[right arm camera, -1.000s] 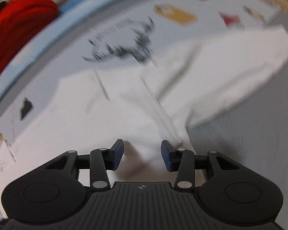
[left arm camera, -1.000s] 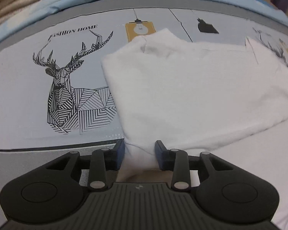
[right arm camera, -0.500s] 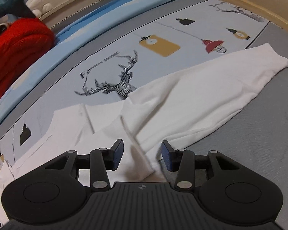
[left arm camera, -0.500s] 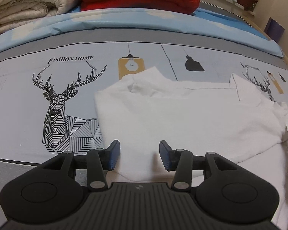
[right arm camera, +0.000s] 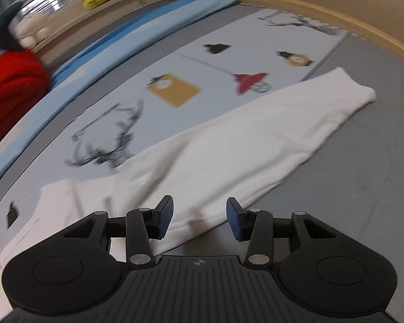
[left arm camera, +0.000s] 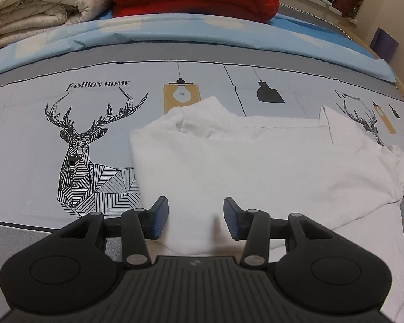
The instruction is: Fold small clothes
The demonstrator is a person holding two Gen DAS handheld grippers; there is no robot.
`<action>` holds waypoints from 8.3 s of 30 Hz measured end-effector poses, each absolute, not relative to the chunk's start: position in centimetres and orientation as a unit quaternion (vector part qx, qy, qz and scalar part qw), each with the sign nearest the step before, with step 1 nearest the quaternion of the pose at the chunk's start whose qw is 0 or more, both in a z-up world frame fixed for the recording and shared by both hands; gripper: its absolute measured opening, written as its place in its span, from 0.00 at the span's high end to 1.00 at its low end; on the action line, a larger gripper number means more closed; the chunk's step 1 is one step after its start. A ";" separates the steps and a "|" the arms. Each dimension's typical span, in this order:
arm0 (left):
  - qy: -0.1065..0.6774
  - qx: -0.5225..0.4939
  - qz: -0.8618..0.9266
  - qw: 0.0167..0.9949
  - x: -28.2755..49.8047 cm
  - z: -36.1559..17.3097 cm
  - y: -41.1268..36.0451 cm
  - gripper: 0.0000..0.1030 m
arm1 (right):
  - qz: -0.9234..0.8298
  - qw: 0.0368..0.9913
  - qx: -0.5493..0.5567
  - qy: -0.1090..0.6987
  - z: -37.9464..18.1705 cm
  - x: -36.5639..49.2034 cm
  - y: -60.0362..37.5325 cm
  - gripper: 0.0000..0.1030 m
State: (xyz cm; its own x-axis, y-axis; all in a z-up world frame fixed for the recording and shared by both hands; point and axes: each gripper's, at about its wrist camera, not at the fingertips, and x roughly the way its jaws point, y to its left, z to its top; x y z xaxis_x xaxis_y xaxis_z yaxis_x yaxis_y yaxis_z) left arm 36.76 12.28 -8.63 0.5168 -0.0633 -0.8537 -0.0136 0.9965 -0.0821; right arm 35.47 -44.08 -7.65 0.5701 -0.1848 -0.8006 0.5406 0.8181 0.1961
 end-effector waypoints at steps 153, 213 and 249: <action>0.476 -0.258 0.108 0.834 35.3 -7.7 20.0 0.67 | -0.198 0.755 0.425 0.459 -11.0 36.4 -32.3 0.56; 0.493 -0.261 0.090 0.825 37.5 -8.6 19.0 0.97 | -0.022 0.839 0.069 0.539 -10.5 42.7 -31.2 0.58; 0.521 -0.298 0.053 0.798 36.9 -10.2 18.2 0.97 | -0.037 0.836 0.114 0.535 -10.0 39.4 -32.9 0.55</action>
State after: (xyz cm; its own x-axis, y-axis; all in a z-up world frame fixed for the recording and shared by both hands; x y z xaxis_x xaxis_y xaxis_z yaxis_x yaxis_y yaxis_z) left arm 36.90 18.16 -10.22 0.4505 -0.2254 -0.8638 -0.3951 0.8173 -0.4194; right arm 39.35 -32.90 -9.96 0.4245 0.0596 -0.9035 0.1848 0.9711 0.1509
